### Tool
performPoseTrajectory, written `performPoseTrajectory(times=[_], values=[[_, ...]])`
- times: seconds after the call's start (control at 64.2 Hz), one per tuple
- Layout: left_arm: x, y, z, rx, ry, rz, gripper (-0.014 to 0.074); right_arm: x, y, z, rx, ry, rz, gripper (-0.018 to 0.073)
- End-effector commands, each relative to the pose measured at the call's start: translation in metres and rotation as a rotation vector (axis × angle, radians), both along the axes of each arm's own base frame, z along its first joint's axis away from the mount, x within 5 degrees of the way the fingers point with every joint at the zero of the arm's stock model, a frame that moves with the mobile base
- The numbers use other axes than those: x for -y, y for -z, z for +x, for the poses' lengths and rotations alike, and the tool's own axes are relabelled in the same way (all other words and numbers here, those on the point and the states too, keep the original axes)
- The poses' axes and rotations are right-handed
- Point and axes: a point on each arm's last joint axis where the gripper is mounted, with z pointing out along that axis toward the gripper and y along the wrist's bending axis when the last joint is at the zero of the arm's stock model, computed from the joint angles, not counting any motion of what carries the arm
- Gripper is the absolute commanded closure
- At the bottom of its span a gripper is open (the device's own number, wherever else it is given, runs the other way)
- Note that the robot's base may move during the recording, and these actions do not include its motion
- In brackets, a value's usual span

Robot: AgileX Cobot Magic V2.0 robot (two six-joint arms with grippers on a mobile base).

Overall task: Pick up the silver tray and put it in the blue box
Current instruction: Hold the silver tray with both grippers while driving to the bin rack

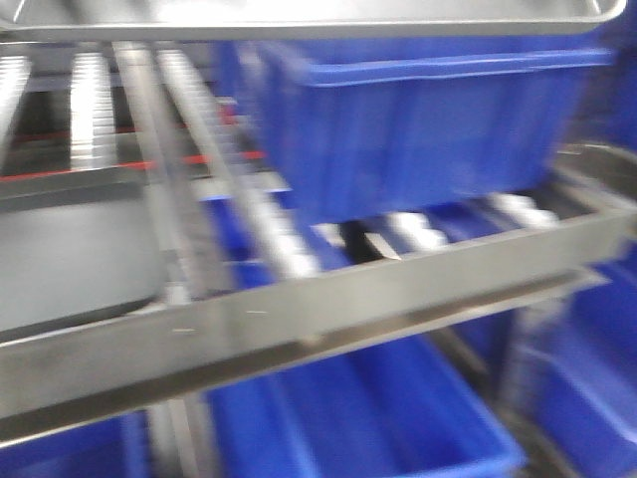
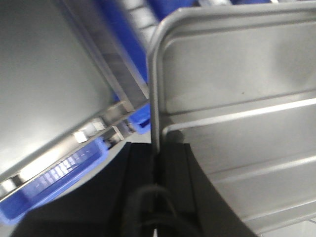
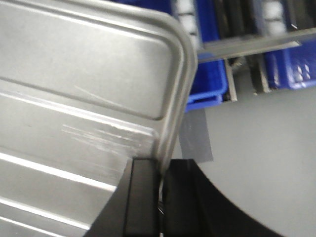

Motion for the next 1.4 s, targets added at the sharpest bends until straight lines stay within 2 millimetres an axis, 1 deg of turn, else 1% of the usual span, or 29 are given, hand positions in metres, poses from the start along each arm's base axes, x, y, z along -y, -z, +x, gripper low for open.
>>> performPoseTrajectory(times=[0.0,1.387], values=[[-0.0047,-0.0187,-0.0034,0.094,0.013,-0.031,0.0694,0.0081,-0.0177,-0.0030,0.093,-0.011,0.007,0.0503],[-0.0047,-0.0187,-0.0034,0.094,0.013,-0.031,0.0694,0.0081,-0.0177,-0.0030,0.093,-0.011,0.007,0.0503]])
